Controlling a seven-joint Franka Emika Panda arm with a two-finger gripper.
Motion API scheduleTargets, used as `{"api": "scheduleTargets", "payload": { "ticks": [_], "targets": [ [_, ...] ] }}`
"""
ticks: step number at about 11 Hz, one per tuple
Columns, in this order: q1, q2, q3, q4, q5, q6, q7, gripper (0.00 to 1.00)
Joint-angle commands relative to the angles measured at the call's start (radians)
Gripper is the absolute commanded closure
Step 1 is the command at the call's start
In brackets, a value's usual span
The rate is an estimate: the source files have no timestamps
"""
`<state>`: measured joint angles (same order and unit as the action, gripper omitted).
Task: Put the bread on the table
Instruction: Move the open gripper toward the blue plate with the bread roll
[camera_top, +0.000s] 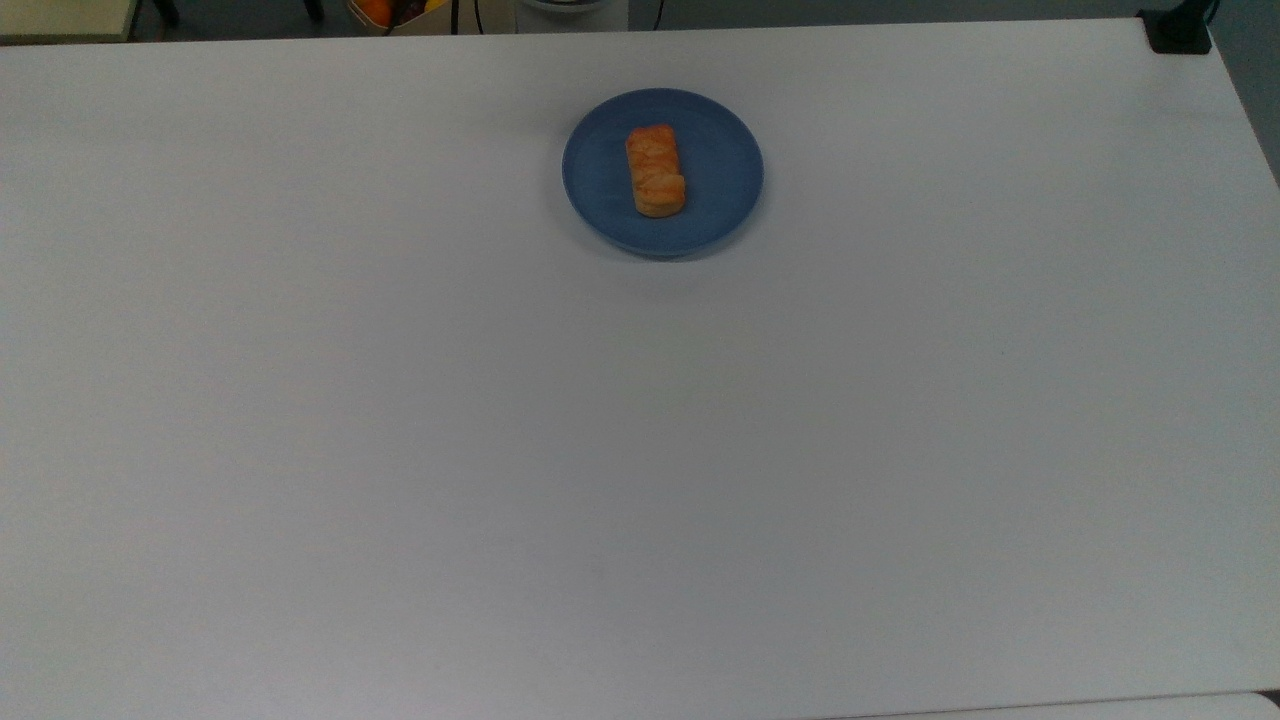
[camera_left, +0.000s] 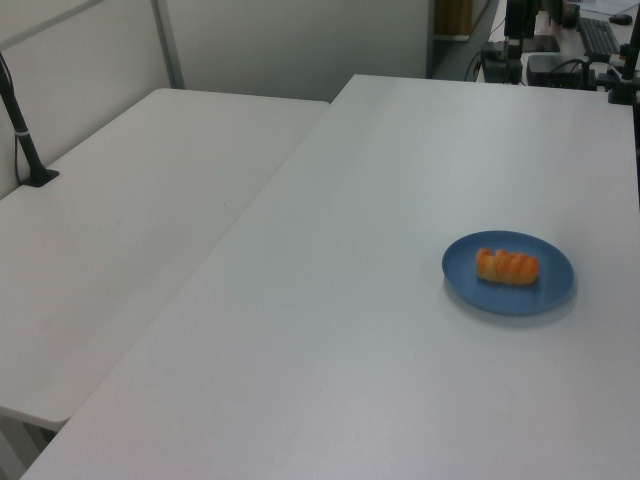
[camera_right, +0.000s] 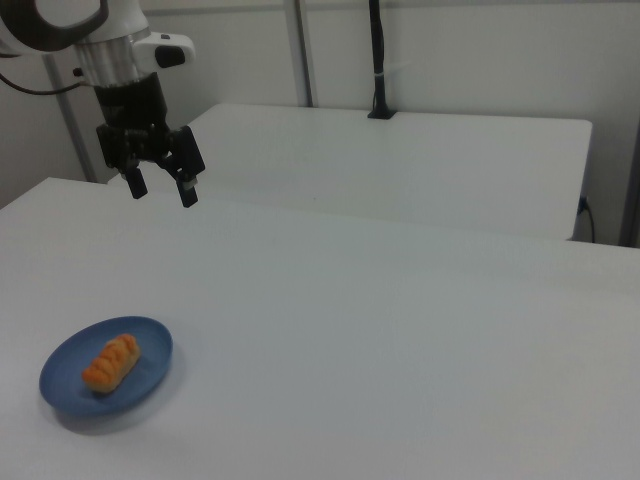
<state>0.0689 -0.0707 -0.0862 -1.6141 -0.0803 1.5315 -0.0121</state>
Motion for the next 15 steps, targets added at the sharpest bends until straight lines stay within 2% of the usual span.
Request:
{"api": "scheduleTargets", "payload": {
  "ticks": [1, 5, 7, 11, 12, 15],
  "targets": [
    [0.006, 0.006, -0.003, 0.002, 0.016, -0.011, -0.014, 0.0],
    [0.008, 0.008, -0.001, 0.0, 0.017, -0.011, -0.02, 0.0],
    [0.018, 0.009, 0.017, -0.006, 0.019, -0.01, -0.019, 0.0],
    [0.086, -0.004, 0.035, -0.033, 0.098, 0.038, 0.0, 0.0],
    [0.103, -0.011, 0.049, -0.033, 0.099, 0.036, 0.023, 0.0],
    [0.118, -0.015, 0.149, -0.062, 0.096, 0.041, 0.136, 0.0]
  ]
}}
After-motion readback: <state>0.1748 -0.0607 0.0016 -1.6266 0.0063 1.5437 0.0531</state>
